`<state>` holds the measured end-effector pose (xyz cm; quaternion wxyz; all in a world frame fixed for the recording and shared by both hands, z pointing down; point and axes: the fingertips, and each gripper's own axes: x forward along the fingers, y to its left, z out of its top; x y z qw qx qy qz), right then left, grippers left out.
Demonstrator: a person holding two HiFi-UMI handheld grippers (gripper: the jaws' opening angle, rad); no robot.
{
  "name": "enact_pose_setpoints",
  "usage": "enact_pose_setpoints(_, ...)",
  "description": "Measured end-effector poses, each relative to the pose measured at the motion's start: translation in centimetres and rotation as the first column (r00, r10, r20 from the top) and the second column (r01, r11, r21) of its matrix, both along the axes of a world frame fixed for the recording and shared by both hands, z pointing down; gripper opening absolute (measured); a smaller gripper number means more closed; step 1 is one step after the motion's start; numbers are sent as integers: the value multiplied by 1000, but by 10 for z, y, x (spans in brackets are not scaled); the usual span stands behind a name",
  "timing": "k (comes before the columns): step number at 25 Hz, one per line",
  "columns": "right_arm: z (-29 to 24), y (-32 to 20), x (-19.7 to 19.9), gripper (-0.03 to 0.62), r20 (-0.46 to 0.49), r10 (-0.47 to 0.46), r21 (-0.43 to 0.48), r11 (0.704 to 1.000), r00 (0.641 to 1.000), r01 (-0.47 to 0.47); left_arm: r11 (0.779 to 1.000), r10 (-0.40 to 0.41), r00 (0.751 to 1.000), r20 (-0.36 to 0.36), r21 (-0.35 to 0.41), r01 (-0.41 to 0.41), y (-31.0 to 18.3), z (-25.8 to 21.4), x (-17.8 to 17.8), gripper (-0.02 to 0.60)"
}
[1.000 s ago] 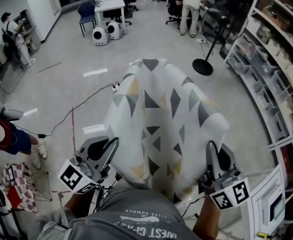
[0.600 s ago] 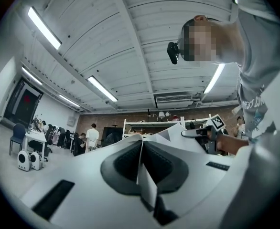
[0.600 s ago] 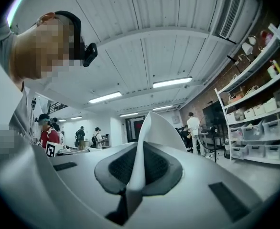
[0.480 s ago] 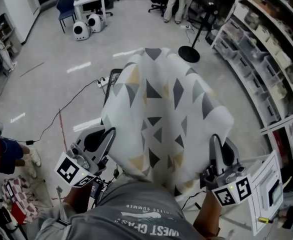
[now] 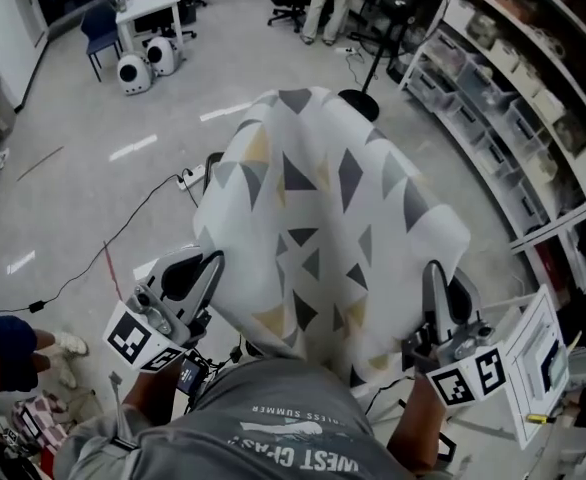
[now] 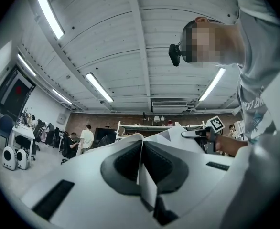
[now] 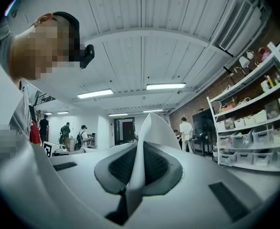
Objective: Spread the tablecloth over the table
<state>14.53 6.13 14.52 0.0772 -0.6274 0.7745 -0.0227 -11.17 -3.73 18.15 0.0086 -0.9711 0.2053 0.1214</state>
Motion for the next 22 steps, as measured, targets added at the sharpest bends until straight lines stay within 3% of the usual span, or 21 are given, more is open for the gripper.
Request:
enact_pose_setpoints(10, -17, -32, -15, 14, -35, 51, -4, 999, 998, -51, 1000, -1, 999, -43, -13, 1, -46, -4, -28, 0)
enact_pose_setpoints(22, 22, -52, 29, 14, -20, -14, 19, 1000, 1000, 15, 989, -148, 988, -39, -29, 147, -43, 39, -22, 0)
